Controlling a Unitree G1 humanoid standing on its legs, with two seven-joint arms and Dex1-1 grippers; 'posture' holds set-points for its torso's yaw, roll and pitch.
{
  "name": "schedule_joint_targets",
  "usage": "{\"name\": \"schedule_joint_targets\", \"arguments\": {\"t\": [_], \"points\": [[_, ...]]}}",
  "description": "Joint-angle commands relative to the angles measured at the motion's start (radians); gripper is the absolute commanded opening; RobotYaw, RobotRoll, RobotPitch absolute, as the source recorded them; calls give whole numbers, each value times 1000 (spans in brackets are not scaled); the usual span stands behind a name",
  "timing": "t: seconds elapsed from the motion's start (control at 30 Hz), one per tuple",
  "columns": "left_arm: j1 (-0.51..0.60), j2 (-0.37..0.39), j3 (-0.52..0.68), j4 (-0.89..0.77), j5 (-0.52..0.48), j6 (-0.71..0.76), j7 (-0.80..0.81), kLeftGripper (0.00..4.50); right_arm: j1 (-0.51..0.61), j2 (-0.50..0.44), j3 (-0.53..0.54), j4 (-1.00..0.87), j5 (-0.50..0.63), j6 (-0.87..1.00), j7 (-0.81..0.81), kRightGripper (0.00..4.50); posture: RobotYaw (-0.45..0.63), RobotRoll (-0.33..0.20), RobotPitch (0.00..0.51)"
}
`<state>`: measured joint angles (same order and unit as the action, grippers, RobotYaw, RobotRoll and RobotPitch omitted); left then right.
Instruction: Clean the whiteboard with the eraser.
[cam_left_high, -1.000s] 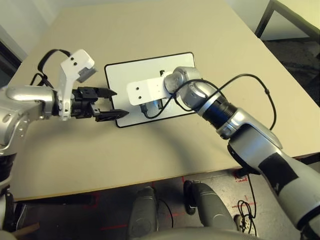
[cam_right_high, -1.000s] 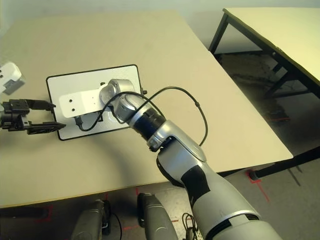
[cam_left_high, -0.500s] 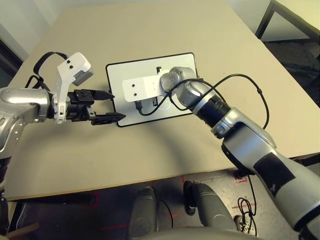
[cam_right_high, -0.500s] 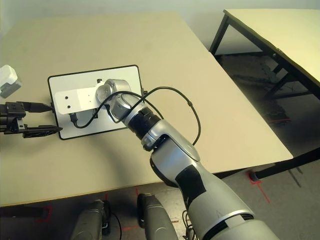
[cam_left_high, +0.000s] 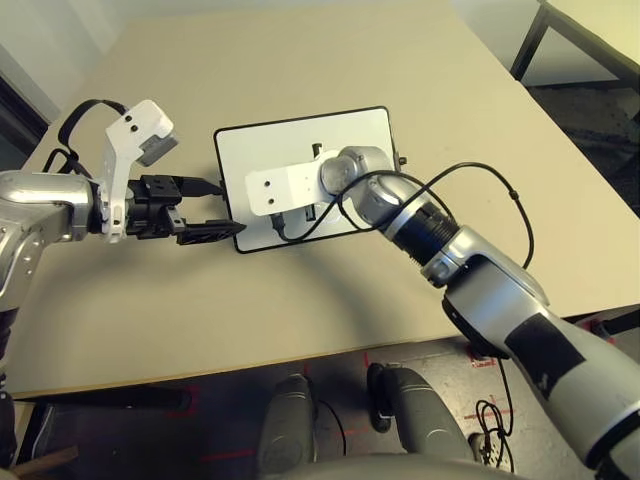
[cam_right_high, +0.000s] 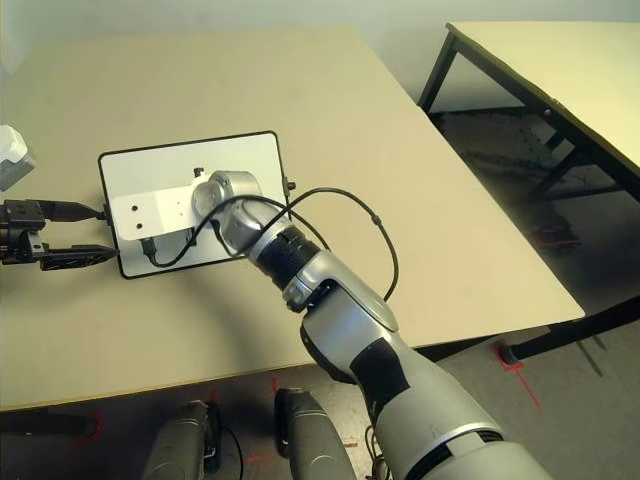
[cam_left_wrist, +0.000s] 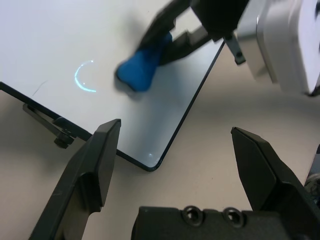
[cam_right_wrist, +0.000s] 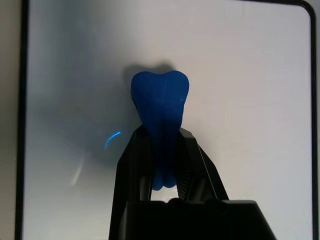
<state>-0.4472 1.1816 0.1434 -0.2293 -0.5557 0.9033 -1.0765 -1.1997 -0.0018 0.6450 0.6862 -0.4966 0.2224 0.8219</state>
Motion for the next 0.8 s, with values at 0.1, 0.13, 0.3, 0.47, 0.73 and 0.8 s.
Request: {"name": "schedule_joint_targets", "arguments": {"t": [0.1,0.13,0.3,0.47,0.73,0.8], "points": [[3,18,4,5,2,-3,-11,4500,-94,14,-38,207,-8,-26,-92,596,102,0,131],[3,18,3,5,2,-3,-12,4500,-118,19,-47,237,-3,-34,-105,596,102,0,130],[-15,20,-8,15,6,-7,-16,4500,-117,23,-34,283,-9,-73,-101,595,99,0,132],[-32,21,-20,30,13,-15,-24,4500,13,-12,22,115,-38,-50,-5,595,95,0,135],[-55,13,-41,43,18,-18,-27,4500,131,-62,51,-95,-77,28,67,593,90,0,138],[-52,14,-41,43,18,-19,-28,4500,68,-42,18,-9,-68,15,16,592,90,0,138]]}}
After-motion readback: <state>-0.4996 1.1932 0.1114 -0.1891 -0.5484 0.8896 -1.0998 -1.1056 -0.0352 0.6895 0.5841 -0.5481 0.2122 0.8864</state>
